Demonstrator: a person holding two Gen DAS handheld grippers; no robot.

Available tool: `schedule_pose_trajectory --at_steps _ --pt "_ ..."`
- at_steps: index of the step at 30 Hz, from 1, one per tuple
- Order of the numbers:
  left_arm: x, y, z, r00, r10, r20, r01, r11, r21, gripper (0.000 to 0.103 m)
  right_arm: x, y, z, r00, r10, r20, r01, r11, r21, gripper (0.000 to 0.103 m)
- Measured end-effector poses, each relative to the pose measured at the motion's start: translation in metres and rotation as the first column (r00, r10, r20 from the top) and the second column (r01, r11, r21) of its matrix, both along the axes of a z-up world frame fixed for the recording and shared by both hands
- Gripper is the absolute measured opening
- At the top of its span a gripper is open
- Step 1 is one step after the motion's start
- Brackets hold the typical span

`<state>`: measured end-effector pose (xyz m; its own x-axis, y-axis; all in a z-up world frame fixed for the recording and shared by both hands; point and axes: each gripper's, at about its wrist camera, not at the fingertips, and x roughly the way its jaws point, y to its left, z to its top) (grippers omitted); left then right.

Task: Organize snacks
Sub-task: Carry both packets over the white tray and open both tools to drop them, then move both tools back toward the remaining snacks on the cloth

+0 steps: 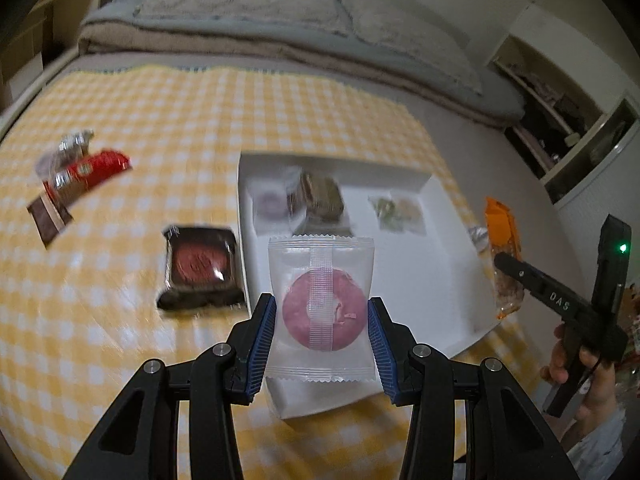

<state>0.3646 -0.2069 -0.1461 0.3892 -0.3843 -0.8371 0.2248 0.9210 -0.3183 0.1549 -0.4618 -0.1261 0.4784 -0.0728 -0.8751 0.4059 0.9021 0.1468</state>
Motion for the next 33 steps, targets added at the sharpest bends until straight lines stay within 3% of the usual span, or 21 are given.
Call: schedule_pose_trajectory --at_steps 4,16,27,33 --pt "0.008 -0.007 -0.021 0.998 0.018 -0.061 -0.019 1.0 -0.017 0.045 0.001 -0.005 -0.018 0.999 0.001 -0.042 -0.001 1.0 0.016 0.035" --pt "0.019 -0.017 -0.058 0.991 0.051 -0.121 -0.055 0.998 -0.034 0.047 0.011 -0.005 -0.05 0.992 0.042 -0.122 -0.043 0.999 0.001 0.035" --pt "0.013 -0.014 -0.055 0.995 0.029 -0.091 -0.03 1.0 -0.008 0.071 0.013 -0.016 -0.06 0.989 0.026 -0.148 -0.025 1.0 0.01 0.036" --pt "0.005 -0.012 -0.049 1.0 -0.003 -0.027 0.004 0.999 0.038 0.084 0.011 -0.015 -0.059 0.985 0.008 -0.172 -0.008 1.0 0.002 0.051"
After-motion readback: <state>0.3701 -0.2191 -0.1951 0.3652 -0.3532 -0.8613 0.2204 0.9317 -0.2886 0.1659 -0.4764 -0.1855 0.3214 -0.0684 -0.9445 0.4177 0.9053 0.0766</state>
